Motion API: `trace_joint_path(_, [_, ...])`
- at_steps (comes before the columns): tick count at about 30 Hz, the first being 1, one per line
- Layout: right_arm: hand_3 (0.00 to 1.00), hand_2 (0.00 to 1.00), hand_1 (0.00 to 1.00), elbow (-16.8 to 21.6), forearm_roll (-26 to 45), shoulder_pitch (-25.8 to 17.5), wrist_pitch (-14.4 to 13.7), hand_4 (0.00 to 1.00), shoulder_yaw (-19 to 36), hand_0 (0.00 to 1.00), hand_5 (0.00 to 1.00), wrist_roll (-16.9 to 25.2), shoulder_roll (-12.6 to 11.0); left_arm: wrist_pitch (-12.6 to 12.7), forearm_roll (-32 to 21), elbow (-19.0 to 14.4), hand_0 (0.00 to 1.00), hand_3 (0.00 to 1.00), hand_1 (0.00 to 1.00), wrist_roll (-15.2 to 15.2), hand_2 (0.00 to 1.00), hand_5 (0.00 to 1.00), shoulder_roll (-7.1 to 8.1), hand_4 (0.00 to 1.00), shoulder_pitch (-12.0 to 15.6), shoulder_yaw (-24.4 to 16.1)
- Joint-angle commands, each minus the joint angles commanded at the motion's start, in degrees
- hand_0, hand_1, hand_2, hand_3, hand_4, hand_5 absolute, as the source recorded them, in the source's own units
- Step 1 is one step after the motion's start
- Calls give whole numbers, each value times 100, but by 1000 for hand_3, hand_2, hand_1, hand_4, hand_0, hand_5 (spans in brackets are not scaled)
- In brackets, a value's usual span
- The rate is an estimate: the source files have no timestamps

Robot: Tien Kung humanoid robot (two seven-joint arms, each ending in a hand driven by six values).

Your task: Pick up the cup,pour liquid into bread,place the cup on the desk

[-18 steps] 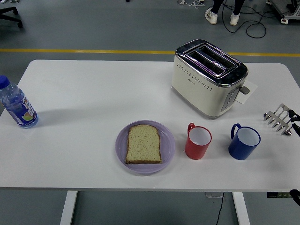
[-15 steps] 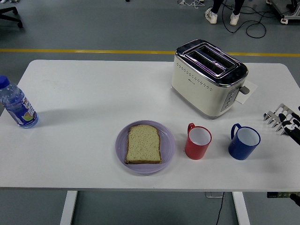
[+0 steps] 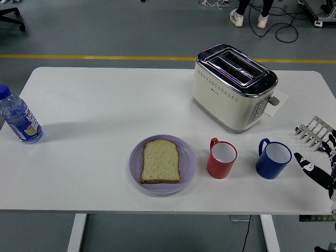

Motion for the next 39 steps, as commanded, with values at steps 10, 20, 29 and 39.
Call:
trace_joint_path(10, [998,979,895,-121,178,52,-62,962,-513,989,57,142,-42,-1,-2,-2,634,503,641,1,652,855,2,240,3,-7])
trace_joint_path(20, [998,981,891,-665,355,355,-368,984,-911,988,52,228,78,2,-19,-3,634,503,641,0,651,855,-12,240,20,1])
trace_joint_path(29, [998,981,891,-946,457,551,-431,985,-1097,987,53,245,155,4,-46,1,634,503,641,-2,652,856,-25,240,55,80])
trace_joint_path(39, [998,978,886,-1315,705,842,-581,994,-1259,985,63,335,321,6,-95,2,634,503,641,-6,652,855,-43,240,86,161])
